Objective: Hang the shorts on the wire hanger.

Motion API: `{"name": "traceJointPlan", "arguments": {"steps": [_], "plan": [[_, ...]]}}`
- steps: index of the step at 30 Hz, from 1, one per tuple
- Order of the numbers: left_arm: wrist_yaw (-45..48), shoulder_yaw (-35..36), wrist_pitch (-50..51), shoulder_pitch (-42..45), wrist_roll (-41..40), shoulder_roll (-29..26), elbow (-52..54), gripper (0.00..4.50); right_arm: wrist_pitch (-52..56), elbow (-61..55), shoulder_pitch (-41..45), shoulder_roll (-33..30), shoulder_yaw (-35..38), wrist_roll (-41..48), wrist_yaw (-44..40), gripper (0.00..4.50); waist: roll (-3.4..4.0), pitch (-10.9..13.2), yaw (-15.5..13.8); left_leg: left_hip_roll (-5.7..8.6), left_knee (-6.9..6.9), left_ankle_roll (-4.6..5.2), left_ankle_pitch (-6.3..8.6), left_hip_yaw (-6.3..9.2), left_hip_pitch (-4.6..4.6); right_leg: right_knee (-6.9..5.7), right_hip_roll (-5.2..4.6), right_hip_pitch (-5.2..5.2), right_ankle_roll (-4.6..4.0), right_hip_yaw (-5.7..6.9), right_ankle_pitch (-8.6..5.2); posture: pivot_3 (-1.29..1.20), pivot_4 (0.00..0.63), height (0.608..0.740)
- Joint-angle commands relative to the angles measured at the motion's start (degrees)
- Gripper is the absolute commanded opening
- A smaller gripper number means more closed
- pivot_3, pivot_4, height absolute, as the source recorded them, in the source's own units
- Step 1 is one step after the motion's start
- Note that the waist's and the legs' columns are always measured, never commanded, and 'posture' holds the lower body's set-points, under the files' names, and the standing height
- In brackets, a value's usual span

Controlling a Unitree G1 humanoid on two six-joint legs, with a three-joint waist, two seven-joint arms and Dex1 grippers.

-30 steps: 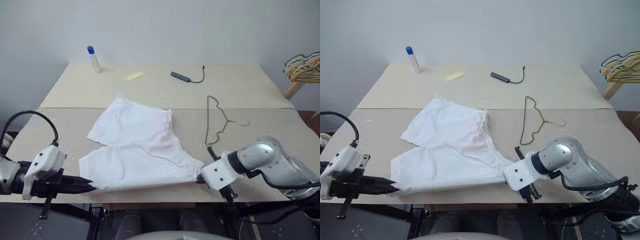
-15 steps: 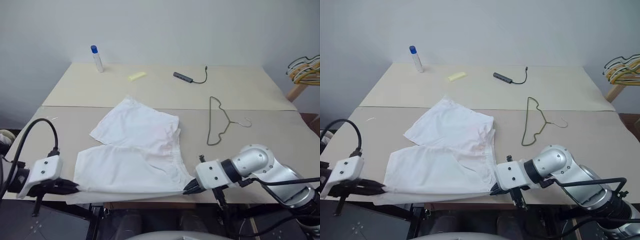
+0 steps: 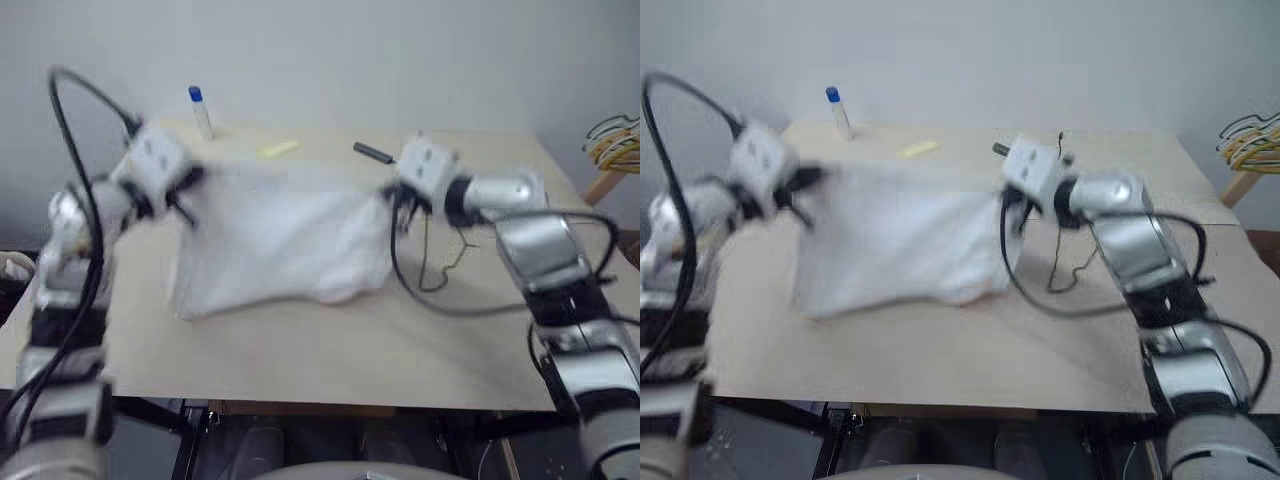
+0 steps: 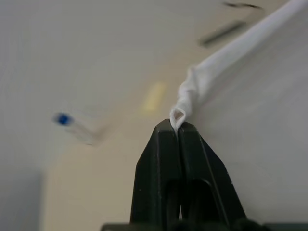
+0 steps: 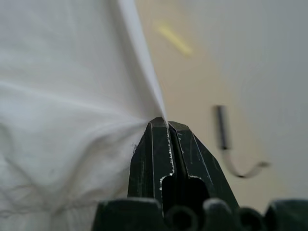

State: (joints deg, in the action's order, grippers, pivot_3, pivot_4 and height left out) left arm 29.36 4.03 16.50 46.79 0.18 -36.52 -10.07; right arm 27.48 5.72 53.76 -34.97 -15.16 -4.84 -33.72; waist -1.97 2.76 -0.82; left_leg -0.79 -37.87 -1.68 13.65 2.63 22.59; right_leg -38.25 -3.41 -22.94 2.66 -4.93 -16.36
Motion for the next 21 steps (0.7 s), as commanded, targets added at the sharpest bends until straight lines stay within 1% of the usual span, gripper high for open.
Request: {"name": "traceJointPlan", "arguments": {"steps": [1,2,4,6,8,10,11,12,14,15,16,18,19,21], "plan": [[-17.4,10.7,-9.1,13.1,-1.4,2.4,-6.1,0.00,-9.9,8.5,7.5,0.5,8.0,-8.6,22.8,0.05,-0.09,-0.1,0.3,0.05,-0.16,-0.30,-0.17,-0.03,0.63,-0.47,-0.10,-0.67,0.05,-0.02,0.06,0.03,0.000,0.740],[-17.4,12.2,-11.8,15.3,-3.3,2.5,-6.1,0.00,-12.4,8.0,8.8,0.9,10.3,-8.3,25.9,0.05,-0.10,-0.1,0.7,0.07,-0.23,-0.84,-0.49,-0.11,1.22,-0.81,-0.15,-1.41,0.11,-0.05,0.13,0.03,0.000,0.740],[-14.3,13.4,-15.0,17.1,-6.3,0.8,-5.2,0.00,-15.9,5.4,9.3,0.0,12.7,-8.5,28.4,0.05,-0.09,-0.1,1.4,0.12,-0.22,-0.91,-0.50,-0.23,1.71,-0.88,-0.26,-1.98,0.12,-0.08,0.14,0.03,0.000,0.740],[-8.7,13.5,-15.5,15.5,-9.4,-1.3,-3.2,0.00,-17.1,2.0,7.9,-0.9,13.6,-7.8,27.2,0.05,-0.05,-0.1,2.2,0.25,0.08,-0.88,-0.49,-0.42,1.59,-0.86,-0.49,-2.04,0.12,0.04,0.14,0.03,0.000,0.740],[-3.9,13.7,-16.1,12.5,-12.9,-3.0,-1.0,0.00,-18.9,-0.7,5.8,-1.3,13.8,-7.4,26.1,0.05,-0.02,-0.2,3.2,0.24,0.11,-0.74,-0.41,-0.52,1.54,-0.82,-0.50,-1.99,0.13,0.12,0.14,0.03,0.000,0.740],[3.8,14.3,-14.0,6.5,-17.5,-5.9,2.8,0.00,-20.4,-4.0,1.3,-2.3,11.8,-6.4,21.0,0.05,-0.01,-0.2,3.7,0.24,0.07,-0.66,-0.36,-0.51,1.35,-0.66,-0.49,-1.64,0.14,0.17,0.13,0.03,0.000,0.740],[8.9,14.6,-11.3,2.8,-20.6,-7.9,5.1,0.00,-20.7,-5.9,-1.4,-3.1,10.0,-5.8,17.2,0.05,0.00,-0.2,4.0,0.21,0.07,-0.59,-0.33,-0.52,1.12,-0.53,-0.46,-1.35,0.15,0.17,0.13,0.04,0.000,0.740],[13.2,14.8,-9.6,-0.4,-23.2,-9.9,6.8,0.00,-21.0,-7.5,-3.8,-3.9,8.5,-5.5,13.9,0.05,0.01,-0.1,4.4,0.18,0.06,-0.07,-0.03,-0.53,0.82,-0.43,-0.41,-1.02,0.15,0.16,0.13,0.04,0.000,0.740],[23.6,15.0,-7.6,-9.8,-26.9,-15.2,10.9,0.00,-21.3,-11.5,-10.0,-7.0,3.6,-6.5,5.7,0.05,0.09,-0.1,4.9,0.11,0.03,0.05,0.02,-0.54,0.32,-0.07,-0.33,-0.46,0.15,0.17,0.11,0.05,0.000,0.740],[29.7,15.7,-6.6,-15.8,-29.1,-17.8,13.3,0.00,-23.8,-13.4,-13.9,-9.8,0.1,-8.2,1.2,0.05,0.12,-0.1,5.1,0.02,0.02,0.07,0.03,-0.54,0.17,0.10,-0.23,-0.22,0.13,0.17,0.12,0.05,0.000,0.740],[35.0,16.6,-3.5,-21.8,-31.8,-20.6,15.9,0.00,-25.0,-15.5,-17.7,-11.9,-2.5,-8.7,-2.9,0.05,0.13,-0.1,5.1,-0.06,0.03,0.07,0.03,-0.57,0.04,0.15,-0.12,-0.10,0.07,0.15,0.16,0.05,0.000,0.740],[47.8,18.0,-4.1,-37.3,-32.1,-26.1,20.9,0.00,-27.1,-20.2,-24.9,-14.7,-7.1,-8.6,-9.4,0.05,0.22,0.0,5.1,-0.19,0.07,0.15,0.08,-0.62,-0.51,0.19,0.00,0.42,0.01,0.14,0.13,0.06,0.000,0.740],[52.1,18.6,-4.5,-43.9,-31.3,-28.1,23.0,0.00,-26.0,-22.5,-27.4,-14.3,-8.2,-7.7,-11.0,0.05,0.22,0.0,5.0,-0.27,0.12,0.27,0.16,-0.73,-0.77,0.21,0.03,0.65,-0.07,0.13,0.06,0.06,0.000,0.740],[55.7,19.0,-6.5,-53.1,-28.3,-30.2,24.9,0.00,-25.5,-25.4,-30.6,-13.6,-9.4,-6.7,-13.5,0.05,0.27,0.0,4.6,-0.33,0.13,0.35,0.22,-0.86,-0.97,0.14,0.04,0.74,-0.16,0.08,-0.04,0.07,0.000,0.740]]}}
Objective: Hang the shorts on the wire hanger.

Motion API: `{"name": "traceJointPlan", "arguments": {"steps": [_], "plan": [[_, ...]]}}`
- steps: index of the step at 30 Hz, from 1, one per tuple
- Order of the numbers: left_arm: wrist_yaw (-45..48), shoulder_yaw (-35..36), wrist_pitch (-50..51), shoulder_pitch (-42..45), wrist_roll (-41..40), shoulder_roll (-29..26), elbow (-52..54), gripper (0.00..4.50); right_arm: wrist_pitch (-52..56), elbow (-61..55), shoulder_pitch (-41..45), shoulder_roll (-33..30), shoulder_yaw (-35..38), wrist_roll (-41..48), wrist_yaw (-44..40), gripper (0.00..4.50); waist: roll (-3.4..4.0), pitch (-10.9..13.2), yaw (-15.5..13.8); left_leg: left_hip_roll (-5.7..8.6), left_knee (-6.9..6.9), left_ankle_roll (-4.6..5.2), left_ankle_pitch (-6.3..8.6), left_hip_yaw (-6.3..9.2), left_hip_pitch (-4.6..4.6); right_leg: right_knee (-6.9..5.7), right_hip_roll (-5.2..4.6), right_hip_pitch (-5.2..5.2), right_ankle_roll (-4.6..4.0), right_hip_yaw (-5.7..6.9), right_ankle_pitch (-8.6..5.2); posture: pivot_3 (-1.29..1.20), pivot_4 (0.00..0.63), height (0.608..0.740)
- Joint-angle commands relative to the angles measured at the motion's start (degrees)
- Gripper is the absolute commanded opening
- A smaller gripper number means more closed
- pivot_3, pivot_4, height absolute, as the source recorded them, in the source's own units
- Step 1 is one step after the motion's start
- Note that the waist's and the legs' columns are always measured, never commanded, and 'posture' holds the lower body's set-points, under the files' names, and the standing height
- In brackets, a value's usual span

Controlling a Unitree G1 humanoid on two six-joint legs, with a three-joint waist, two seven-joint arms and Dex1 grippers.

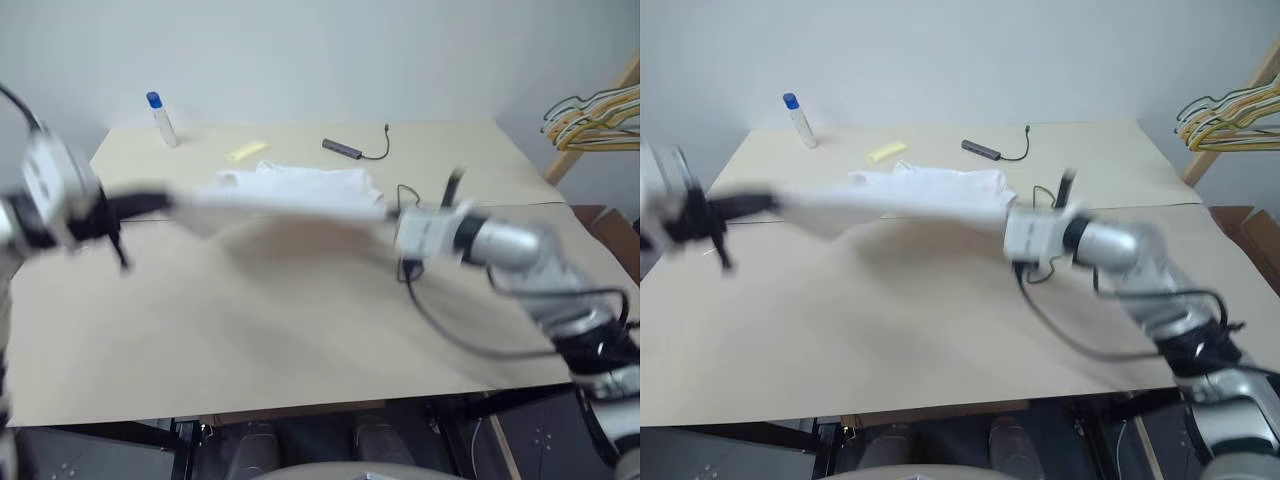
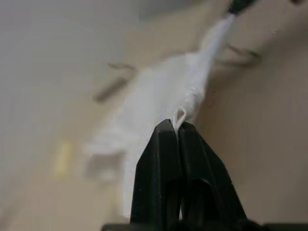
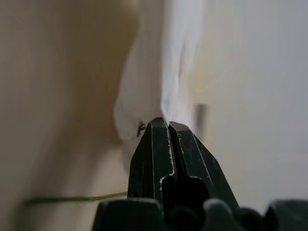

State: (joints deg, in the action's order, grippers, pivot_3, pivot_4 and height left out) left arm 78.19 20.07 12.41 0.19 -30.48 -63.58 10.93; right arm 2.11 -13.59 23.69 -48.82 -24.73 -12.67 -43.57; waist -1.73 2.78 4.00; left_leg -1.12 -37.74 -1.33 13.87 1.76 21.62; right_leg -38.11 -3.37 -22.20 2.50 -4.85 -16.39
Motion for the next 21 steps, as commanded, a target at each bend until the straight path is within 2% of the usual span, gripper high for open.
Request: {"name": "traceJointPlan", "arguments": {"steps": [1,3,4,10,16,19,21], "plan": [[6.6,2.1,-3.9,-10.3,6.0,-3.8,3.7,0.00,0.5,-7.3,-1.8,0.1,-0.3,1.6,-5.6,0.05,0.03,0.0,-0.5,0.00,-0.02,0.00,0.00,-0.01,0.01,-0.02,0.01,-0.02,0.00,0.00,0.00,0.07,0.000,0.740],[3.8,-0.7,-10.0,-15.7,15.7,-4.9,2.6,0.00,0.8,-8.9,-3.1,-1.7,-1.2,1.1,-9.9,0.05,0.02,0.0,-1.4,-0.01,-0.03,0.00,0.00,-0.04,-0.07,0.01,0.02,0.05,0.02,-0.02,-0.01,0.07,0.000,0.740],[3.0,-1.4,-10.9,-17.1,17.4,-4.6,2.8,0.00,1.2,-9.3,-3.5,-2.3,-1.1,1.4,-11.8,0.05,0.02,0.0,-1.8,-0.01,-0.03,0.00,0.00,-0.08,-0.18,0.04,0.02,0.15,0.05,-0.04,-0.03,0.07,0.000,0.740],[5.7,-1.0,-12.3,-24.5,18.5,-5.3,7.2,0.00,2.8,-13.3,-6.1,-7.0,-0.1,6.3,-22.2,0.05,-0.25,-0.1,-4.0,0.00,-0.07,0.02,0.07,-0.19,-0.12,0.22,-0.07,0.19,0.14,-0.04,-0.07,0.07,0.000,0.740],[5.3,0.6,-11.6,-27.5,17.5,-4.4,9.7,0.00,5.0,-16.5,-8.3,-6.2,-0.3,7.2,-23.4,0.05,-0.23,-0.1,-4.2,-0.13,-0.07,0.06,0.10,-0.23,-0.28,0.08,0.07,0.20,0.04,-0.05,-0.13,0.07,0.000,0.740],[6.4,1.0,-10.1,-27.3,16.4,-5.1,10.1,0.71,7.5,-18.7,-9.1,-5.3,0.2,9.8,-24.1,0.71,-0.24,-0.1,-4.2,-0.17,-0.07,0.06,0.10,-0.26,-0.38,0.11,0.10,0.29,0.35,-0.04,-0.35,0.06,0.000,0.740],[7.3,1.5,-10.1,-27.3,17.0,-5.9,9.8,1.36,9.2,-20.1,-9.5,-5.5,1.4,12.3,-25.3,1.40,-0.24,-0.1,-4.2,-0.15,-0.07,0.07,0.12,-0.27,-0.35,0.12,0.09,0.28,0.43,-0.06,-0.40,0.06,0.000,0.740]]}}
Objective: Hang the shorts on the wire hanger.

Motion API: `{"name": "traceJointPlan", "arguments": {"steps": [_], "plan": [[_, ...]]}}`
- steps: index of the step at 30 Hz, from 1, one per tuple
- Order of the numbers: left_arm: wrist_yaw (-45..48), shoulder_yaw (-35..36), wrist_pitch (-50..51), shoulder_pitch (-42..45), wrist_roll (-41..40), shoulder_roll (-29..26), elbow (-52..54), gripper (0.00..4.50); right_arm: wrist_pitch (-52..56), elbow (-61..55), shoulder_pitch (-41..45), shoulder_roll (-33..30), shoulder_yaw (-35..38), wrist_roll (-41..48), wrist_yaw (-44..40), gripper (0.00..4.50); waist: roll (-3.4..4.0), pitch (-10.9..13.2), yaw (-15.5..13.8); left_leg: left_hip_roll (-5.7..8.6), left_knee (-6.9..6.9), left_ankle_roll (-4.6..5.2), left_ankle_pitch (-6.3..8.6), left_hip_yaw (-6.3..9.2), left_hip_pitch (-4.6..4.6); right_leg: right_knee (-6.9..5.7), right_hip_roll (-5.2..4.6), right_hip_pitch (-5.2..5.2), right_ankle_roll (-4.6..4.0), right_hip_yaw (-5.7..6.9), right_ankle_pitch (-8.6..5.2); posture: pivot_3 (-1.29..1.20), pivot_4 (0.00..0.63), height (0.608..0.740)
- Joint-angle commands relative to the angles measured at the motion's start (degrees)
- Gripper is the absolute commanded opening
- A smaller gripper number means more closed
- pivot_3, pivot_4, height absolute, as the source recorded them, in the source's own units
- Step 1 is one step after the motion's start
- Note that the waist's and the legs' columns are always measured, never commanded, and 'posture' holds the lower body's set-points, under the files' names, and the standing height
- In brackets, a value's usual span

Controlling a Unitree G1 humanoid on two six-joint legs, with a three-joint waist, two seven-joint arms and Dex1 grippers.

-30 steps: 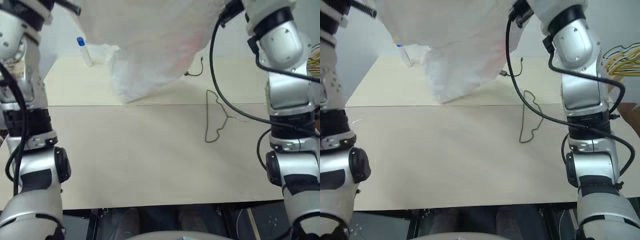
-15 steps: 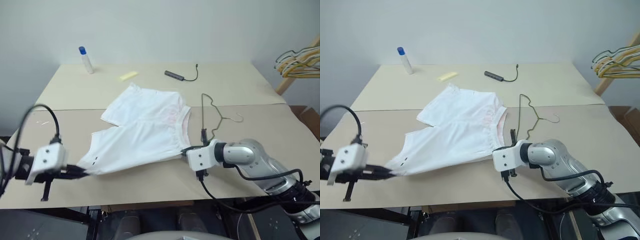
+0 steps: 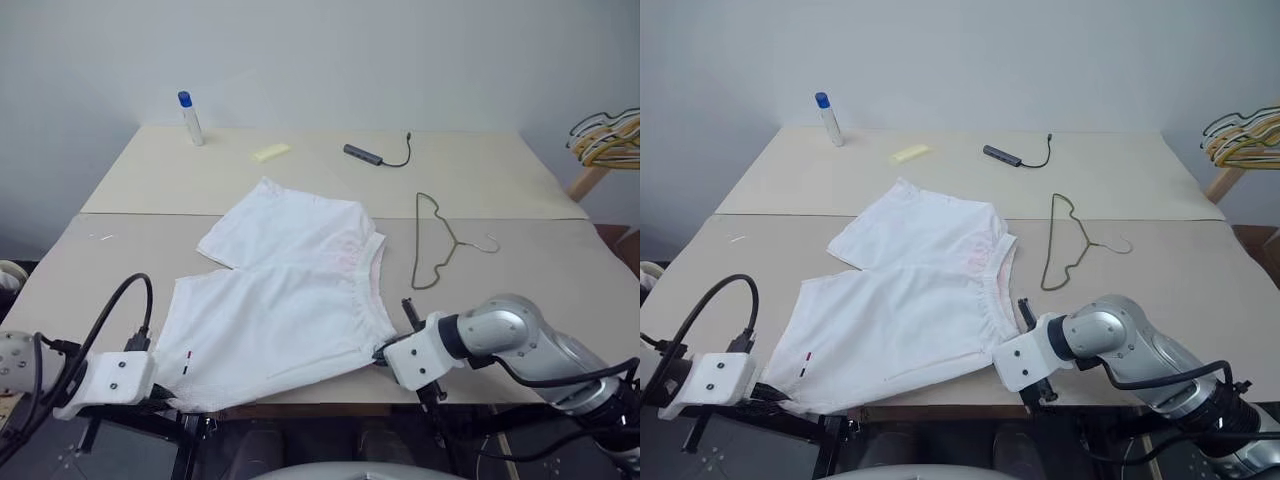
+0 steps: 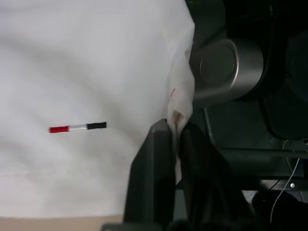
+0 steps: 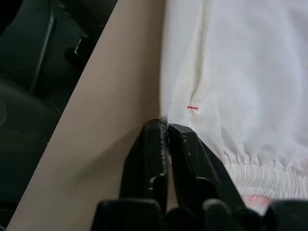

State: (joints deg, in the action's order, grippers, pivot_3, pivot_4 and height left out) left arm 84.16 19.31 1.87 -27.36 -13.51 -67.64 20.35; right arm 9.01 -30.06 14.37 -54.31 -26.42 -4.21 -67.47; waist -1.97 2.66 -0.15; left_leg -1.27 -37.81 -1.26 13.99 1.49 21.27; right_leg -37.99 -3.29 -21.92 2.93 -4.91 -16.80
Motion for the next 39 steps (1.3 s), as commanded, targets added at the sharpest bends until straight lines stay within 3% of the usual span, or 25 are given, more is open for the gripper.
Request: {"name": "traceJointPlan", "arguments": {"steps": [1,4,7,9,10,14,18,25,29,38,39], "plan": [[1.9,2.9,0.5,0.6,0.0,-2.2,-0.1,1.67,3.1,-4.3,-0.5,-0.4,5.1,7.0,-2.2,1.76,0.00,0.0,0.0,0.00,0.00,0.00,0.01,0.00,0.03,-0.01,0.00,-0.03,-0.04,0.00,0.02,0.06,0.000,0.740],[3.7,5.7,1.1,2.0,-1.3,-3.3,-1.9,2.63,8.5,-4.4,-0.7,-0.6,13.6,17.6,-2.8,2.75,0.01,0.0,0.0,0.00,0.00,0.01,0.02,0.01,0.07,-0.01,0.00,-0.05,-0.37,0.00,0.21,0.06,0.000,0.740],[2.1,5.9,2.3,6.5,-1.8,-3.5,-4.0,3.68,17.7,0.9,2.5,0.8,18.5,18.3,3.2,3.85,0.02,0.0,0.0,-0.02,0.00,0.01,0.02,0.00,-0.11,-0.01,0.01,0.09,-0.31,0.01,0.17,0.06,0.000,0.740],[-1.6,3.8,4.0,12.1,-3.1,-1.4,-4.7,4.39,25.4,6.3,5.6,3.1,19.4,16.9,8.8,3.87,0.00,0.0,0.0,-0.05,0.00,0.00,0.02,-0.01,-0.23,0.00,0.02,0.21,-0.01,0.02,-0.03,0.05,0.000,0.740],[-3.4,2.9,4.9,15.0,-4.6,0.4,-4.6,4.47,28.7,8.9,7.2,4.8,19.7,16.3,11.8,3.87,-0.06,-0.1,0.0,-0.07,0.00,0.00,0.02,-0.01,-0.26,0.01,0.05,0.22,0.00,0.02,-0.03,0.05,0.000,0.740],[-10.1,0.5,15.4,25.4,-16.6,8.4,-0.1,4.47,44.4,20.1,14.6,15.4,22.6,14.7,26.5,3.87,-0.12,-0.1,0.3,-0.05,0.01,-0.01,0.03,-0.01,-0.02,-0.04,0.05,0.02,-0.43,-0.05,0.24,0.03,0.000,0.740],[-15.0,-0.9,23.3,30.5,-25.9,13.8,3.8,4.47,48.8,26.5,16.1,21.2,21.4,11.6,34.9,3.87,-0.12,-0.1,0.8,-0.01,-0.01,0.00,0.03,0.09,0.62,-0.19,0.05,-0.58,-0.46,-0.06,0.37,0.02,0.000,0.740],[-15.1,-7.6,24.4,35.2,-25.9,15.1,5.0,4.47,46.7,35.5,19.8,34.0,27.4,11.0,48.6,3.87,0.08,-0.1,2.2,0.04,-0.02,0.00,0.03,0.04,0.26,-0.23,0.08,-0.32,-0.43,-0.18,0.46,0.02,0.000,0.740],[-15.5,-8.5,24.3,36.1,-26.1,15.6,4.9,4.47,46.7,39.5,20.9,35.9,28.6,10.7,51.9,3.87,0.09,-0.2,2.7,0.03,-0.01,0.00,0.03,0.09,0.33,-0.12,0.10,-0.33,-0.42,-0.15,0.46,0.02,0.000,0.740],[-15.4,-9.2,23.1,35.4,-25.1,15.9,5.0,4.47,51.7,42.4,20.0,35.3,26.1,10.9,51.1,3.87,0.16,-0.2,3.0,0.04,-0.01,0.00,0.03,0.08,0.29,-0.12,0.11,-0.31,-0.41,-0.18,0.46,0.01,0.000,0.740],[-15.4,-9.3,23.0,35.4,-25.0,16.0,5.0,4.49,51.9,42.7,20.0,35.0,25.5,10.8,50.6,3.70,0.16,-0.2,3.0,0.04,-0.01,0.00,0.03,0.08,0.29,-0.11,0.11,-0.30,-0.40,-0.18,0.46,0.02,0.000,0.740]]}}
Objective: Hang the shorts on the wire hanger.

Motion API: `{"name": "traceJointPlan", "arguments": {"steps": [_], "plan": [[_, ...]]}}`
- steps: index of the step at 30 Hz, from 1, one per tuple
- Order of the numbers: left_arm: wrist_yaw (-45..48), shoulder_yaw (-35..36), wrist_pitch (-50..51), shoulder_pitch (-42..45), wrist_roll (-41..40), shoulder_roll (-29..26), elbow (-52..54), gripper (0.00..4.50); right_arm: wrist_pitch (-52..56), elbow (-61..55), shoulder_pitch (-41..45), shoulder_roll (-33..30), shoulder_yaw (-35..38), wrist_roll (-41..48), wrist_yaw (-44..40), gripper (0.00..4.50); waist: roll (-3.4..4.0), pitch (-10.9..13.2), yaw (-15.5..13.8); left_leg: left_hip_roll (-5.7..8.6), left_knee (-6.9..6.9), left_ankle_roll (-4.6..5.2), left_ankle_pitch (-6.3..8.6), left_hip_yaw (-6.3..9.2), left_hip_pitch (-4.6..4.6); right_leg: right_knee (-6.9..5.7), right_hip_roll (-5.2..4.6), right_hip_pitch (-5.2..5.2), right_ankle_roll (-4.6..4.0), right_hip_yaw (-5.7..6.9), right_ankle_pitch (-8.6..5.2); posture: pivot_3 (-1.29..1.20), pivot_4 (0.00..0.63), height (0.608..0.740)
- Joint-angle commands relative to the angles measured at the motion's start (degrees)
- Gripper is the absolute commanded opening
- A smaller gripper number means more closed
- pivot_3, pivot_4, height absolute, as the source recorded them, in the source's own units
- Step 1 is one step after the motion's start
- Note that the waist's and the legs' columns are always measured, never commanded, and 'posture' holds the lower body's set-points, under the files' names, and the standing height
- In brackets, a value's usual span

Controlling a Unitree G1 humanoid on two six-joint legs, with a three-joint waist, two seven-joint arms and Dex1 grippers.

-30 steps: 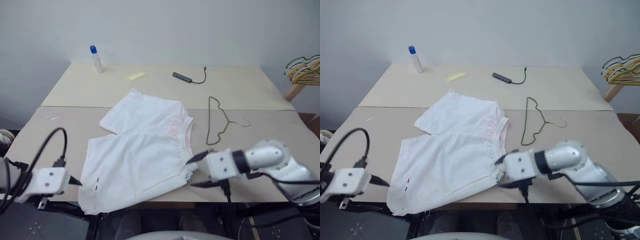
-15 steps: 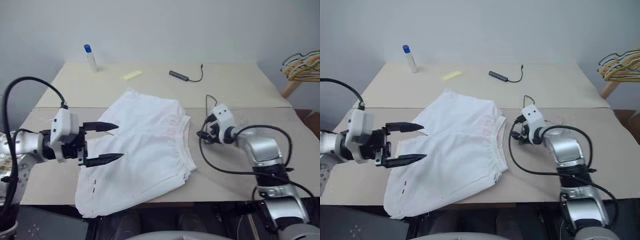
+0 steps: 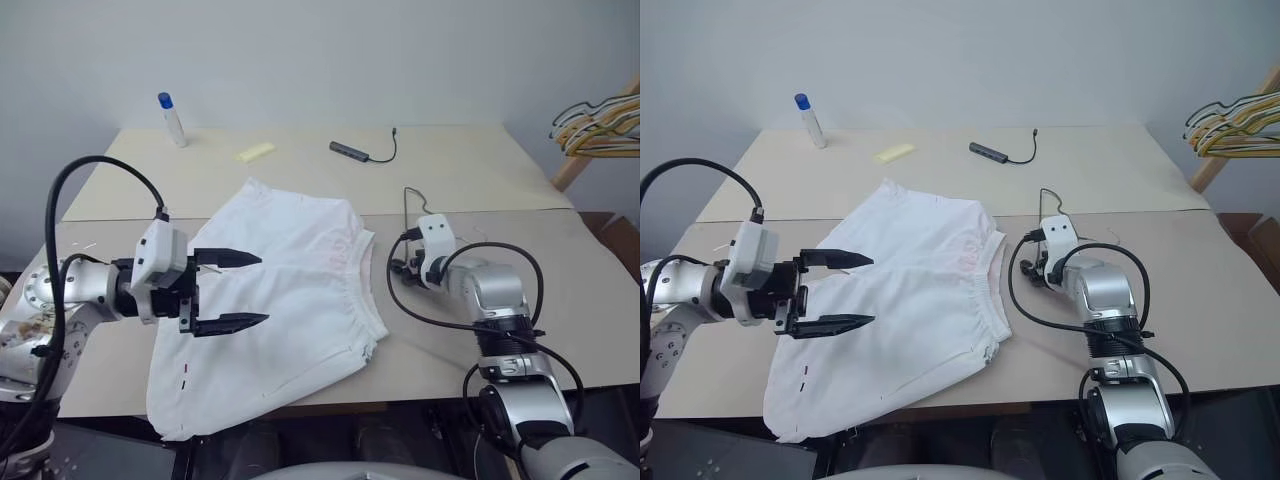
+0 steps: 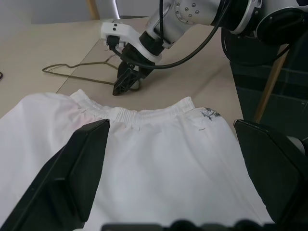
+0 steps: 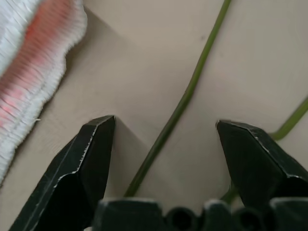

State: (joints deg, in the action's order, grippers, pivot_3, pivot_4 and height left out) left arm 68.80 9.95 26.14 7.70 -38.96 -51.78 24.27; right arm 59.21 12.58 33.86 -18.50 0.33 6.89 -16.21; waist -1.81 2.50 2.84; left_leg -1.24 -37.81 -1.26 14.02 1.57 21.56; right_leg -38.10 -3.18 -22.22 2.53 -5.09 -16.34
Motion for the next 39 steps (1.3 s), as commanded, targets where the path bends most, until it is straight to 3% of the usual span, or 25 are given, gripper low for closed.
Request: {"name": "traceJointPlan", "arguments": {"steps": [1,12,21,28,34,39], "plan": [[-0.1,0.1,-1.4,0.3,0.6,0.2,1.0,4.50,2.0,0.2,0.6,-0.9,-1.8,-0.5,-0.8,3.49,0.00,0.0,0.0,0.01,0.00,0.00,0.00,0.00,0.00,0.00,0.00,0.01,0.00,0.00,0.00,0.02,0.000,0.740],[-1.0,-0.8,-2.8,-0.7,2.4,1.5,1.5,4.50,3.6,1.7,-0.6,-3.0,-7.2,-2.4,-3.2,0.02,-0.14,-0.3,-0.1,-0.01,0.00,0.00,0.00,0.00,-0.14,0.02,0.01,0.15,0.01,0.00,-0.01,0.03,0.000,0.740],[-4.5,-2.9,-4.0,2.1,5.6,4.4,-0.2,4.50,1.3,1.9,-0.3,-3.8,-5.2,-4.3,-0.8,0.02,-0.46,-0.6,-0.4,0.00,0.01,0.00,0.00,0.00,-0.20,0.05,0.00,0.23,0.02,0.01,-0.01,0.01,0.000,0.740],[-11.0,-1.2,-0.3,5.7,3.1,8.8,-1.5,4.50,1.5,-9.8,-0.4,-4.9,2.9,-0.9,-0.8,0.02,-0.32,-0.5,-0.3,0.04,0.00,0.00,0.00,0.01,0.07,0.04,-0.04,-0.02,0.06,-0.05,0.01,0.01,0.000,0.740],[-16.8,-0.2,4.5,7.6,0.0,11.7,-2.5,4.50,0.0,-19.2,-4.5,-7.4,2.6,0.5,-3.5,0.02,-0.21,-0.4,-0.1,0.02,0.01,0.02,0.01,0.02,0.06,0.04,0.00,-0.04,0.06,-0.05,0.01,0.00,0.000,0.740],[-21.3,-1.1,11.7,8.4,-2.5,13.0,-3.8,4.50,7.5,-23.8,-6.7,-8.1,3.6,4.3,-5.7,0.02,-0.20,-0.4,-0.1,0.07,0.00,0.02,0.01,0.01,0.04,0.05,-0.02,0.00,0.11,-0.08,0.02,0.00,0.000,0.740]]}}
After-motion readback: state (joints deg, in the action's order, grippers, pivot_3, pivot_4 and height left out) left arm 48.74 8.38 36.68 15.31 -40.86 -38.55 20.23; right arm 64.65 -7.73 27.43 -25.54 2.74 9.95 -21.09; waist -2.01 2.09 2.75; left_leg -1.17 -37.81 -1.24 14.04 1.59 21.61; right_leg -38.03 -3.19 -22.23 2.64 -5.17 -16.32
